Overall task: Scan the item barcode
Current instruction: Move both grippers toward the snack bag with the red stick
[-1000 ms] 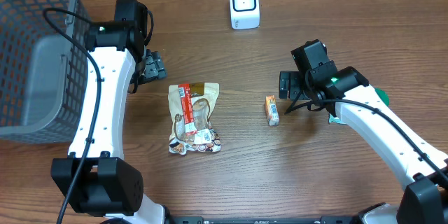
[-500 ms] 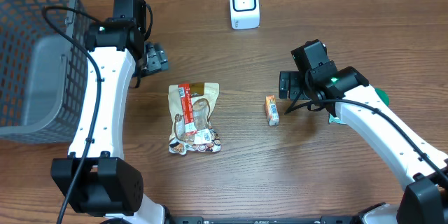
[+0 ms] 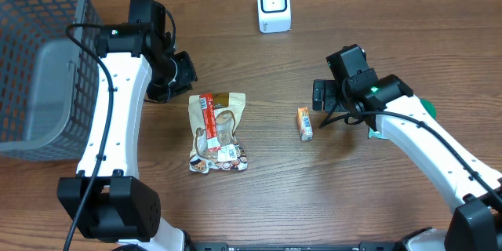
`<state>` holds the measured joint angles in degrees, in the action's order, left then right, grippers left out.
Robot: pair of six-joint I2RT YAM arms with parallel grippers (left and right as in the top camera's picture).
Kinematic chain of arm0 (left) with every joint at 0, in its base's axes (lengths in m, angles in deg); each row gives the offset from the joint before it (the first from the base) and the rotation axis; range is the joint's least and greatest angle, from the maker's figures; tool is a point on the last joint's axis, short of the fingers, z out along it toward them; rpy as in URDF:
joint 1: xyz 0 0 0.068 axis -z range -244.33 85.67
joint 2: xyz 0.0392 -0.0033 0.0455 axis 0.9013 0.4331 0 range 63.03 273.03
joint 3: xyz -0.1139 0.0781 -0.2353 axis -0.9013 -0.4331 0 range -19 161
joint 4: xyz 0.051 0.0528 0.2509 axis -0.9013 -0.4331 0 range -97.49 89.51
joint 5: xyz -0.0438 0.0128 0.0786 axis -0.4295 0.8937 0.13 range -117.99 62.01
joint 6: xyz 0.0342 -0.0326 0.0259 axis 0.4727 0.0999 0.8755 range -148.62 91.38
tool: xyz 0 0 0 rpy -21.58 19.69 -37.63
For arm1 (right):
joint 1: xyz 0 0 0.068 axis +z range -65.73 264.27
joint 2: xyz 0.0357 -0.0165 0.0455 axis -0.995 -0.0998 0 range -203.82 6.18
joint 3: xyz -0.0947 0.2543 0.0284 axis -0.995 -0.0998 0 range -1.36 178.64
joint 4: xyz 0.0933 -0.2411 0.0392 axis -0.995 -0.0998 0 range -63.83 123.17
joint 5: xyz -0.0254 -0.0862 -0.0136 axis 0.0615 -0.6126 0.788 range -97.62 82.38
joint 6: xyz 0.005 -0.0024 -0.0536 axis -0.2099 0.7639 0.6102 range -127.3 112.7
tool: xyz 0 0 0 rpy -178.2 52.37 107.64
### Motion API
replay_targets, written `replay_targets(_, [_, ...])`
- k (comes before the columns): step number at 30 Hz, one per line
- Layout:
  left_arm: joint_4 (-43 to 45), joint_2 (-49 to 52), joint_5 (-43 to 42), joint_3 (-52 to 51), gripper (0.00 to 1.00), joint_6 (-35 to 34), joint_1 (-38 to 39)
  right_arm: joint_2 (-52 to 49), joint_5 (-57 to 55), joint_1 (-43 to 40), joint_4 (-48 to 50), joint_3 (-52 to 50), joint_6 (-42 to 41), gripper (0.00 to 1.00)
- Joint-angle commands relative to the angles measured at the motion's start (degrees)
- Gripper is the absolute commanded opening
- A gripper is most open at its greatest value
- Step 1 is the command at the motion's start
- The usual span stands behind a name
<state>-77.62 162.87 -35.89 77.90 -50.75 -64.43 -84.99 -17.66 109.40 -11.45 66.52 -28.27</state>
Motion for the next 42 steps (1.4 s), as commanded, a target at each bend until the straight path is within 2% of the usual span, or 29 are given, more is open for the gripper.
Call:
replay_targets(1, [-0.7, 0.13, 0.87, 1.18, 0.04, 0.28, 0.11, 0.52, -0.39, -0.13, 0.17, 0.76, 0.04, 1.0])
replay_targets(7, [-1.66, 0.13, 1.05, 1.07, 0.04, 1.31, 0.11, 0.52, -0.28, -0.13, 0.42, 0.76, 0.02, 1.0])
replay_targets(10, [-1.18, 0.15, 1.55, 1.07, 0.15, 1.6, 0.11, 0.52, -0.2, -0.13, 2.75, 0.76, 0.02, 1.0])
replay_targets(13, [-0.37, 0.2, 2.56, 0.92, 0.21, 1.55, 0.11, 0.52, -0.17, -0.13, 4.28, 0.76, 0.0, 1.0])
replay_targets(15, [-0.17, 0.2, 2.49, 0.72, 0.37, 1.01, 0.11, 0.52, -0.17, -0.11, 4.04, 0.76, 0.02, 1.0])
replay_targets(21, [-0.24, 0.2, 6.14, 0.61, 0.38, 0.92, 0.13, 0.52, 2.54, -0.13, 6.25, 0.79, 0.31, 1.0])
replay_targets(22, [-0.31, 0.2, 7.21, 0.55, 0.38, 0.92, 0.13, 0.76, 3.28, -0.11, 6.47, 0.9, 0.33, 0.95])
replay_targets(24, [-0.28, 0.2, 8.66, 0.2, 0.45, 0.92, 0.11, 1.27, 5.44, -0.13, 6.43, 1.79, 0.37, 0.81])
replay_targets(29, [0.37, 0.2, 9.62, -2.01, 0.52, 0.24, 0.11, 1.49, 19.21, 0.48, 2.56, 8.44, 1.33, 0.66])
replay_targets(32, [1.55, 0.2, 9.6, -3.32, 0.54, 0.13, 0.11, 1.49, 26.95, 1.55, 1.42, 10.32, 1.33, 0.63])
replay_targets(35, [3.32, 0.2, 9.66, -5.05, 0.66, -0.17, 0.11, 1.27, 37.66, 4.24, 3.21, 9.99, 1.31, 0.58])
replay_targets(38, [4.44, 0.2, 10.01, -5.79, 0.79, -0.09, -0.07, 0.72, 39.06, 8.55, 5.38, 9.35, 0.48, 0.56])
replay_targets(42, [6.67, 0.2, 9.9, -5.79, 0.84, 1.81, -1.73, -1.18, 38.66, 14.82, 6.95, 9.33, -1.31, 0.56])
